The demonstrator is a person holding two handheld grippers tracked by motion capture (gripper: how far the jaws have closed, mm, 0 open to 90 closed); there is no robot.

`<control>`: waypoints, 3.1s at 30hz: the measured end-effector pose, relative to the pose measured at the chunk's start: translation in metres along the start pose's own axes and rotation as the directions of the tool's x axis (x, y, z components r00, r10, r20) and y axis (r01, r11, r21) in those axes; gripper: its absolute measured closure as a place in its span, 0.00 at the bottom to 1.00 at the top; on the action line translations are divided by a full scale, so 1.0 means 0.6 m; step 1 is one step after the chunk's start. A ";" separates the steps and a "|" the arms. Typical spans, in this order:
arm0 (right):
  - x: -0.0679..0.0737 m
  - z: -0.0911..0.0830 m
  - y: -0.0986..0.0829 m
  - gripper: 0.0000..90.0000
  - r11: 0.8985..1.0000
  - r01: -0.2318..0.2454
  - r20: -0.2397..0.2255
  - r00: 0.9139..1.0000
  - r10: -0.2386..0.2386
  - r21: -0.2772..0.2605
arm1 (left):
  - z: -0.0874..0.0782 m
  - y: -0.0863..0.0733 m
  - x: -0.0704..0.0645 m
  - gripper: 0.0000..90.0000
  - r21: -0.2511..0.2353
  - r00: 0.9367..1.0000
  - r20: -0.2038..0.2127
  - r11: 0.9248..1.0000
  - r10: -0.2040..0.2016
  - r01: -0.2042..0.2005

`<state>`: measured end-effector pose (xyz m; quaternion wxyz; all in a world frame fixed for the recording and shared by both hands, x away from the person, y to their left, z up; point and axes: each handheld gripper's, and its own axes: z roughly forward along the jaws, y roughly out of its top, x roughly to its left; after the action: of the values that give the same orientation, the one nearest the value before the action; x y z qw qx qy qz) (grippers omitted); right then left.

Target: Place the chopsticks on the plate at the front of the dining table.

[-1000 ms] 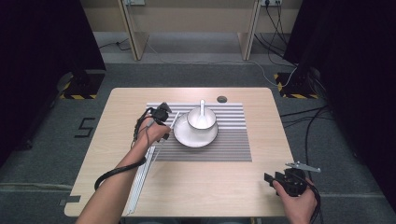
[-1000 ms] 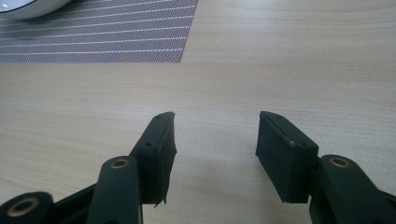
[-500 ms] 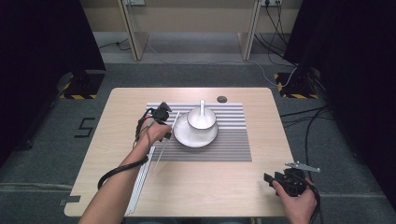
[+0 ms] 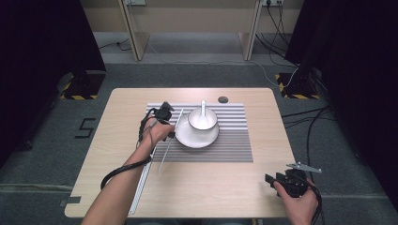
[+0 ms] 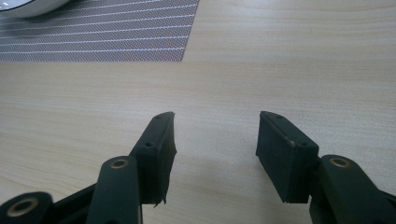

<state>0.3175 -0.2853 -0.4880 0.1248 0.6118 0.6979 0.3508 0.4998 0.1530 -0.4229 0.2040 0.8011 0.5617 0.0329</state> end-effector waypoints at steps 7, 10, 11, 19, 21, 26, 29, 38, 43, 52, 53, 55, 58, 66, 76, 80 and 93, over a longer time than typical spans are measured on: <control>0.001 0.001 0.000 0.52 1.000 -0.001 -0.002 1.000 0.001 0.002 | 0.004 0.004 -0.004 0.94 -0.017 0.999 0.034 1.000 -0.023 0.024; 0.000 0.001 0.000 0.52 1.000 0.002 -0.002 1.000 -0.002 0.001 | 0.006 0.006 -0.005 0.94 -0.022 0.999 0.032 0.999 -0.028 0.028; 0.000 0.000 0.000 0.52 1.000 0.001 -0.002 1.000 -0.001 0.001 | 0.007 0.006 -0.004 0.94 -0.022 0.999 0.035 0.999 -0.030 0.030; 0.001 0.001 0.000 0.52 1.000 0.000 -0.003 1.000 0.000 0.003 | 0.015 0.005 -0.001 0.94 -0.037 0.998 0.040 0.998 -0.053 0.054; 0.001 0.001 0.000 0.52 1.000 0.002 -0.003 1.000 -0.002 0.004 | 0.015 0.006 -0.002 0.94 -0.043 0.998 0.040 0.997 -0.055 0.057; 0.002 0.002 0.000 0.52 1.000 0.000 -0.004 1.000 0.000 0.005 | 0.016 0.008 -0.004 0.94 -0.058 0.996 0.056 0.996 -0.065 0.068; 0.002 0.002 0.000 0.52 1.000 0.003 -0.003 1.000 -0.003 0.005 | 0.017 0.010 -0.005 0.94 -0.065 0.996 0.065 0.995 -0.068 0.072; 0.001 0.001 -0.001 0.52 1.000 -0.002 -0.005 1.000 0.002 0.006 | 0.025 0.014 -0.008 0.94 -0.086 0.992 0.082 0.991 -0.093 0.100; 0.000 0.001 -0.001 0.52 1.000 0.000 -0.004 1.000 0.000 0.005 | 0.030 0.016 -0.008 0.94 -0.091 0.991 0.089 0.990 -0.102 0.110; 0.001 0.002 -0.001 0.52 1.000 0.001 -0.005 1.000 -0.001 0.007 | 0.039 0.018 -0.009 0.94 -0.104 0.988 0.099 0.987 -0.115 0.126; 0.001 0.002 -0.001 0.52 1.000 0.001 -0.005 1.000 -0.001 0.007 | 0.040 0.018 -0.009 0.94 -0.102 0.988 0.101 0.987 -0.117 0.127; 0.000 0.001 -0.001 0.52 1.000 0.001 -0.005 1.000 -0.001 0.004 | 0.043 0.018 -0.009 0.94 -0.110 0.988 0.098 0.985 -0.121 0.132; 0.000 0.001 -0.001 0.52 1.000 -0.004 -0.006 1.000 0.004 0.007 | 0.046 0.018 -0.008 0.94 -0.119 0.988 0.093 0.983 -0.126 0.137; 0.000 0.001 -0.001 0.52 1.000 -0.004 -0.005 1.000 0.004 0.007 | 0.054 0.018 -0.009 0.94 -0.120 0.986 0.094 0.982 -0.137 0.148; -0.001 0.002 -0.001 0.52 1.000 -0.004 -0.005 1.000 0.004 0.008 | 0.065 0.018 -0.008 0.94 -0.116 0.983 0.092 0.979 -0.156 0.166; -0.002 0.002 -0.001 0.52 1.000 -0.004 -0.005 1.000 0.004 0.008 | 0.070 0.016 -0.006 0.94 -0.109 0.982 0.093 0.979 -0.161 0.171; -0.002 0.003 -0.002 0.52 1.000 -0.003 -0.006 1.000 0.003 0.010 | 0.067 0.019 -0.006 0.95 -0.144 0.982 0.100 0.974 -0.162 0.175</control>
<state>0.3180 -0.2856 -0.4904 0.1191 0.6126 0.6990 0.3492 0.5201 0.1347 -0.4545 0.2909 0.7334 0.6140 0.0229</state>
